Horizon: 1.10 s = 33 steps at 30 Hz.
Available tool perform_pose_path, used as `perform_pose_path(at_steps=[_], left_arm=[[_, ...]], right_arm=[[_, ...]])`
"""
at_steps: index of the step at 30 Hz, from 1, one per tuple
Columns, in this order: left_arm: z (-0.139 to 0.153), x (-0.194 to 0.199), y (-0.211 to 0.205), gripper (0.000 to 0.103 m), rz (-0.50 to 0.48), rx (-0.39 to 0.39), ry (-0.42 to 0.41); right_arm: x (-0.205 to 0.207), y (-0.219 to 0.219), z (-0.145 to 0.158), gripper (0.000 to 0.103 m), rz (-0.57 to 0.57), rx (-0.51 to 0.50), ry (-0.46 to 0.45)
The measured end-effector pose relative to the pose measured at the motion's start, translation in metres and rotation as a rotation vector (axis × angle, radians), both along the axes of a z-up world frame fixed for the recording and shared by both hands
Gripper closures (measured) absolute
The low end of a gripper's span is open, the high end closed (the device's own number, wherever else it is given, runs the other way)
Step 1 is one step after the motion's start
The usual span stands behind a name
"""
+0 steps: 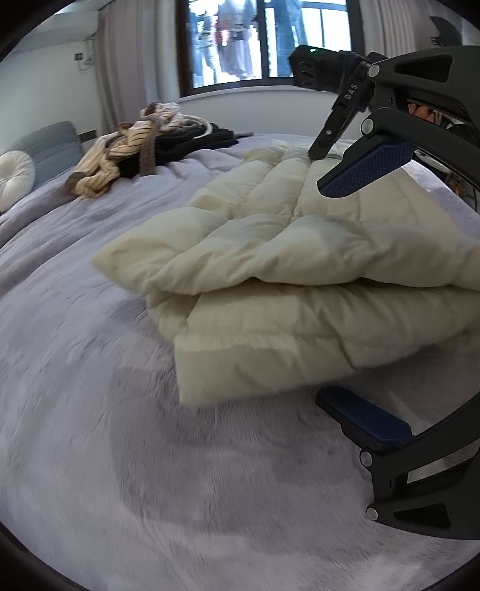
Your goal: Fold large clothes
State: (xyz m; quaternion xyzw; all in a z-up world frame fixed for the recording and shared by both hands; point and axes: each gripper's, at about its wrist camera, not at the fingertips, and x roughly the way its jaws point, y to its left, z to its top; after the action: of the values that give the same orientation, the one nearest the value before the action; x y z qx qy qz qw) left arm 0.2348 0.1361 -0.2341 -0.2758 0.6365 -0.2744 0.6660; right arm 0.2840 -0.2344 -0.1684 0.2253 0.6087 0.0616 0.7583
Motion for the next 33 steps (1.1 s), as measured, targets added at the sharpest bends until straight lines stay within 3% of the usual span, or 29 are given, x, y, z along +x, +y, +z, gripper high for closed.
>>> perform_pose_path(at_steps=[3,6,7,10,17,24,29,33], left_arm=[[-0.004,0.004,-0.017,0.001,-0.045,0.011,-0.012],[-0.005,0.006,-0.031,0.042,-0.096,-0.013,-0.020],[-0.005,0.006,-0.034,0.062,-0.102,-0.034,-0.012],[0.011,0.005,-0.047,0.076,-0.132,-0.036,-0.060],[0.078,-0.003,-0.078,0.079,-0.184,-0.075,-0.160],[0.139,-0.025,-0.172,0.079,-0.305,-0.010,-0.219],[0.153,-0.039,-0.221,0.079,-0.343,0.061,-0.247],[0.154,-0.049,-0.232,0.079,-0.333,0.095,-0.241]], right_arm=[[0.003,0.003,-0.017,0.090,0.003,0.001,0.011],[0.004,0.002,-0.034,0.090,-0.019,0.031,0.029],[0.003,0.001,-0.039,0.091,-0.031,0.044,0.032],[0.002,-0.004,-0.049,0.091,-0.050,0.067,0.039],[-0.003,-0.016,-0.059,0.094,-0.040,0.127,0.037],[-0.010,-0.032,-0.073,0.095,-0.065,0.273,0.020],[-0.018,-0.049,-0.088,0.099,-0.113,0.409,0.016],[-0.024,-0.060,-0.096,0.101,-0.138,0.498,0.012]])
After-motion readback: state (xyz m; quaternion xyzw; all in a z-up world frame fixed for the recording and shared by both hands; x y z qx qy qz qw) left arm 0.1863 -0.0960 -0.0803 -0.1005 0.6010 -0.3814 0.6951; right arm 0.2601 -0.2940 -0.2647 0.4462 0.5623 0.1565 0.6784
